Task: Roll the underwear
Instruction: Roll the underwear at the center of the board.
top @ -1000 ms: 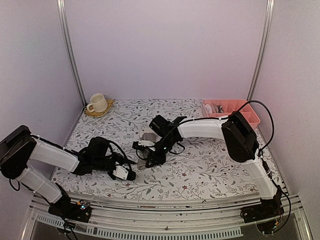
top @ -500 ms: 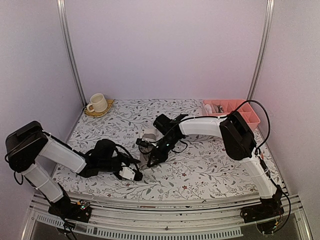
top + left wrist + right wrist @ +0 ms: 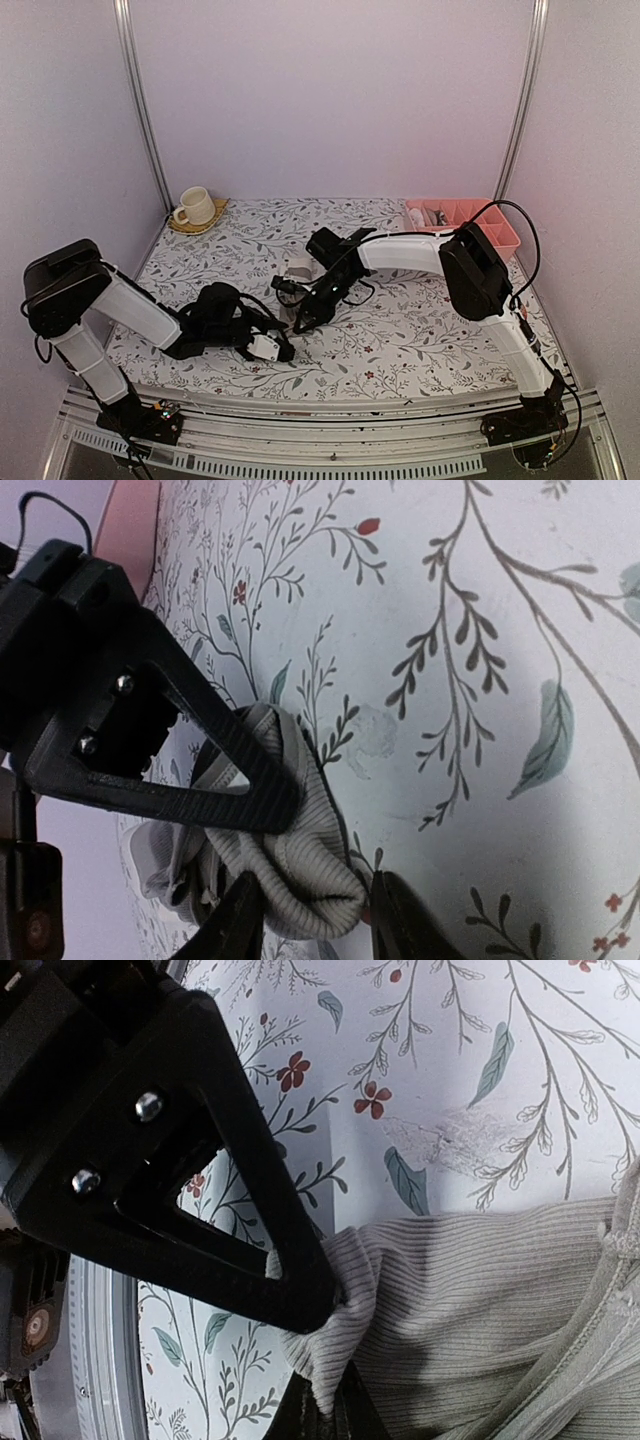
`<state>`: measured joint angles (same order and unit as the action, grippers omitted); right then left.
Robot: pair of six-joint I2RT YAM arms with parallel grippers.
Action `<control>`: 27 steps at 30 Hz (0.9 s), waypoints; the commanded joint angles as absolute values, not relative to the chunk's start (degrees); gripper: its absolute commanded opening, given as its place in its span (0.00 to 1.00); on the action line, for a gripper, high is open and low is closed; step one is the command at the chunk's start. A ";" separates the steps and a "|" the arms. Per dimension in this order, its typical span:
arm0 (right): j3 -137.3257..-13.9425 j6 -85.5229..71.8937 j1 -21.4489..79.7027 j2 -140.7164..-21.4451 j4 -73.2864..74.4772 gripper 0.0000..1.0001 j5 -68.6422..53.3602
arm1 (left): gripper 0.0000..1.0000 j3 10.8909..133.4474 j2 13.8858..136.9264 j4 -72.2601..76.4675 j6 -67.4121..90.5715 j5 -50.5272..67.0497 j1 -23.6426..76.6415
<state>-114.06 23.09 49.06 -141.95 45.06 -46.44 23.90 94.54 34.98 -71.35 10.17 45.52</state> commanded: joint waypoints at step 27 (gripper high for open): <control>-80.11 14.45 48.44 -111.77 26.37 0.54 -36.19 | 0.00 34.96 94.64 19.20 -46.97 16.80 50.60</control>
